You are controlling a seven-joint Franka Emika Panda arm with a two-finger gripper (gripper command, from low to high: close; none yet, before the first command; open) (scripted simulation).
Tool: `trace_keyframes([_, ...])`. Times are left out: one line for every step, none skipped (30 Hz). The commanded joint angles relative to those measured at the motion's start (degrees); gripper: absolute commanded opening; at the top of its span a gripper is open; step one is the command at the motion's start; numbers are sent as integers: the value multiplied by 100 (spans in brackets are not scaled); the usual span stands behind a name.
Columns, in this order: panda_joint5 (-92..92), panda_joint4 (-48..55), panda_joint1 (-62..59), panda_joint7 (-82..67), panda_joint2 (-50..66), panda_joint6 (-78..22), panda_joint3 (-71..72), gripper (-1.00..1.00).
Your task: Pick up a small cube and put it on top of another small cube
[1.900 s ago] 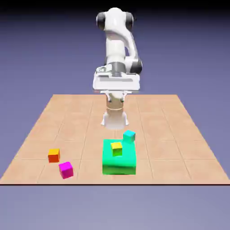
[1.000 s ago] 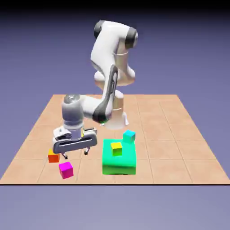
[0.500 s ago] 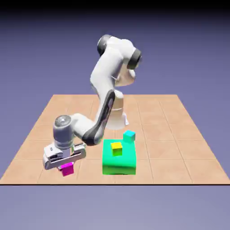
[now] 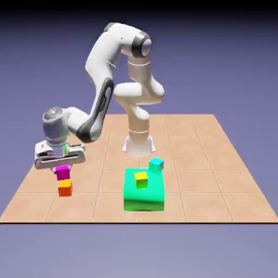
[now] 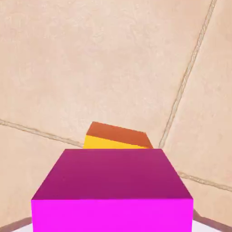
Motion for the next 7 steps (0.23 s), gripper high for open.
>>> trace_keyframes([-3, 0, 0, 2, 0, 6, 0, 100])
trace_keyframes([-3, 0, 0, 2, 0, 6, 0, 100])
trace_keyframes([-179, 16, 137, 120, -207, -194, -152, 100])
trace_keyframes([-355, 32, 275, 238, -414, -395, -303, 100])
trace_keyframes([-532, 48, 413, 356, -622, -595, -455, 100])
trace_keyframes([-708, 64, 551, 473, -829, -795, -607, 100])
trace_keyframes([-814, 73, 634, 544, -954, -916, -698, 100])
